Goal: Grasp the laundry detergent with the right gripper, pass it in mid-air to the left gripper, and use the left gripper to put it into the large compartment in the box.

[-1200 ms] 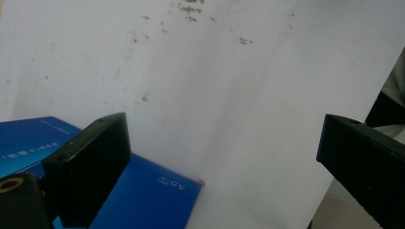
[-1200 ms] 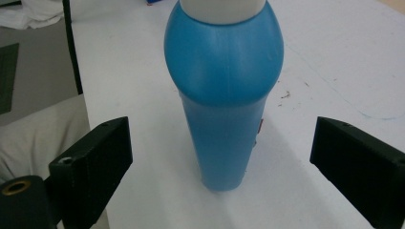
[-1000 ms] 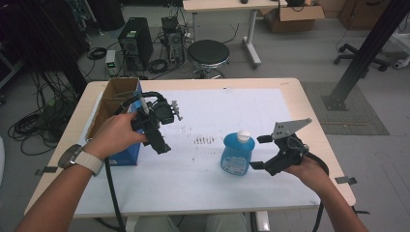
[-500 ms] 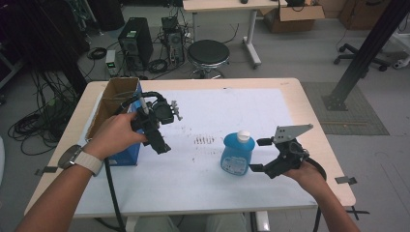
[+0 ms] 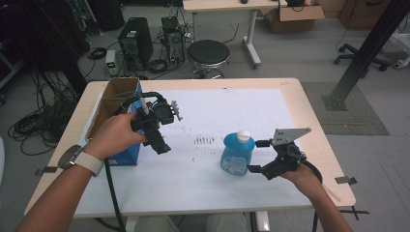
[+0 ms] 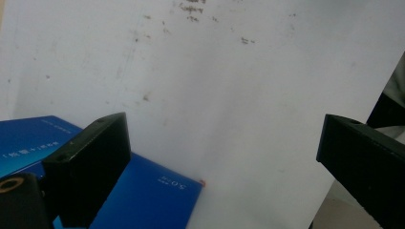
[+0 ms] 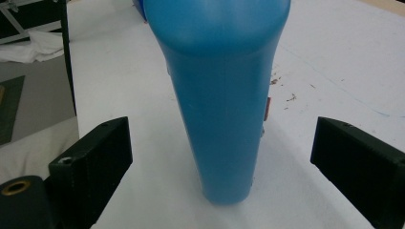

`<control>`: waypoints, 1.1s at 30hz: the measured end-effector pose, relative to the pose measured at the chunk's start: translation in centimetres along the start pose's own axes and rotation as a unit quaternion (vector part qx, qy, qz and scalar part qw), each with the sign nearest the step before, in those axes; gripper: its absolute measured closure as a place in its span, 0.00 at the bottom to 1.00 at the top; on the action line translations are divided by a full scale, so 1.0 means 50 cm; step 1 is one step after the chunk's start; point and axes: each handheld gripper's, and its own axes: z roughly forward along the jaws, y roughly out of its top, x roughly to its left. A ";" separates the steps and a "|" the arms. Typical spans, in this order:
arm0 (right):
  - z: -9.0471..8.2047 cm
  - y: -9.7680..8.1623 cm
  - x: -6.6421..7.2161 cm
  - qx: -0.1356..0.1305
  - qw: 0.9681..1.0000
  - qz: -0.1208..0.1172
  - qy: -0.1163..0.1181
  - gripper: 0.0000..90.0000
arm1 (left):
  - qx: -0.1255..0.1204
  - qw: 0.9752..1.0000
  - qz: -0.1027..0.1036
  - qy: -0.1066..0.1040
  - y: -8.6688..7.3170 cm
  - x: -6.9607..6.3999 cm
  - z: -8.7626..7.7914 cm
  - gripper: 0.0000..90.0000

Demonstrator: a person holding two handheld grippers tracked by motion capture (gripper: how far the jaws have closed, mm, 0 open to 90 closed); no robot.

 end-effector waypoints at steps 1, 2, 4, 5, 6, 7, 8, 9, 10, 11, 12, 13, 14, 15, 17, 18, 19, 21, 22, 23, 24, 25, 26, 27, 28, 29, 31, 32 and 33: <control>0.000 0.000 0.000 0.000 1.000 0.000 0.000 0.07 | 0.000 1.000 0.000 0.000 0.000 0.000 0.000 0.06; 0.006 -0.001 -0.001 -0.004 1.000 0.001 0.000 0.07 | -0.001 1.000 0.000 0.000 0.000 0.000 0.000 0.06; 0.012 -0.003 -0.001 -0.006 1.000 0.001 0.000 0.07 | 0.000 1.000 0.000 0.000 0.001 -0.001 0.000 0.06; 0.014 -0.003 0.000 -0.006 1.000 0.000 0.000 0.07 | 0.001 1.000 0.001 0.000 0.001 -0.001 0.001 0.06; 0.014 -0.003 0.000 -0.006 1.000 0.000 0.000 0.07 | 0.001 1.000 0.001 0.000 0.001 -0.001 0.001 0.06; 0.018 -0.004 0.000 -0.006 1.000 0.001 0.000 0.07 | 0.001 1.000 0.001 0.000 0.001 -0.001 0.001 0.06; 0.025 -0.005 0.001 -0.007 1.000 0.000 0.001 0.07 | 0.001 1.000 0.001 0.000 0.001 -0.001 0.001 0.06; 0.027 -0.005 0.000 -0.009 1.000 0.000 0.000 0.07 | 0.001 1.000 0.001 0.000 0.000 -0.001 0.001 0.06; 0.027 -0.005 0.000 -0.009 1.000 0.000 0.000 0.07 | 0.001 1.000 0.001 0.000 0.000 -0.001 0.001 0.06; 0.033 -0.005 0.000 -0.012 1.000 0.001 0.000 0.08 | 0.001 1.000 -0.002 0.000 0.000 -0.001 0.001 0.06; 0.033 -0.005 0.000 -0.012 1.000 0.001 0.000 0.08 | 0.001 1.000 -0.002 0.000 0.000 -0.001 0.001 0.06; 0.040 -0.004 0.000 -0.013 1.000 -0.001 0.000 0.08 | 0.000 1.000 0.000 0.000 0.000 0.000 0.000 0.06; 0.042 -0.004 0.000 -0.012 1.000 -0.002 -0.001 0.08 | 0.001 1.000 0.001 0.000 0.000 0.000 0.000 0.06; 0.042 -0.004 0.000 -0.012 1.000 -0.002 -0.001 0.08 | 0.001 1.000 0.001 0.000 0.000 0.000 0.000 0.06; 0.050 -0.003 0.001 -0.016 1.000 0.000 0.000 0.08 | -0.001 1.000 -0.002 0.000 0.000 0.000 0.000 0.06; 0.053 -0.003 0.001 -0.018 1.000 -0.001 -0.001 0.08 | -0.001 1.000 -0.002 0.000 -0.001 0.000 0.000 0.06; 0.060 -0.002 0.001 -0.021 1.000 -0.002 -0.003 0.08 | 0.000 1.000 -0.002 0.000 -0.001 0.001 0.000 0.06; 0.068 0.000 0.002 -0.023 1.000 -0.002 -0.003 0.08 | 0.000 1.000 -0.002 0.000 0.000 0.000 0.000 0.06; 0.071 0.001 0.003 -0.023 1.000 -0.002 -0.004 0.08 | 0.000 1.000 -0.002 0.000 0.000 0.000 0.000 0.06; 0.075 0.001 0.003 -0.023 1.000 -0.003 -0.004 0.09 | -0.001 1.000 -0.002 0.000 0.000 0.000 0.000 0.06; 0.077 0.001 0.003 -0.024 1.000 -0.004 -0.004 0.09 | -0.001 1.000 -0.004 0.000 -0.001 0.000 0.001 0.06; 0.077 0.001 0.003 -0.024 1.000 -0.004 -0.004 0.09 | -0.001 1.000 -0.004 0.000 -0.001 0.000 0.001 0.06; 0.083 0.001 0.002 -0.027 1.000 -0.001 -0.005 0.10 | 0.000 1.000 -0.002 0.000 0.000 0.001 0.000 0.06; 0.085 0.001 0.002 -0.030 1.000 0.002 -0.005 0.10 | 0.001 1.000 -0.002 0.000 0.000 0.000 0.001 0.06; 0.085 0.001 0.002 -0.030 1.000 0.002 -0.005 0.10 | 0.001 1.000 -0.002 0.000 0.000 0.000 0.001 0.06; 0.089 -0.001 0.002 -0.036 0.999 0.003 -0.005 0.13 | 0.001 1.000 -0.001 0.000 0.000 0.000 0.001 0.06; 0.090 -0.001 0.002 -0.037 0.999 0.002 -0.006 0.14 | 0.001 1.000 -0.001 0.000 0.000 0.000 0.001 0.06; 0.092 -0.003 0.002 -0.040 0.999 0.004 -0.004 0.19 | 0.001 1.000 -0.001 0.000 0.001 0.000 0.002 0.06; 0.092 -0.004 0.002 -0.042 0.999 0.004 -0.003 0.21 | 0.000 1.000 -0.001 0.001 0.001 0.001 0.002 0.06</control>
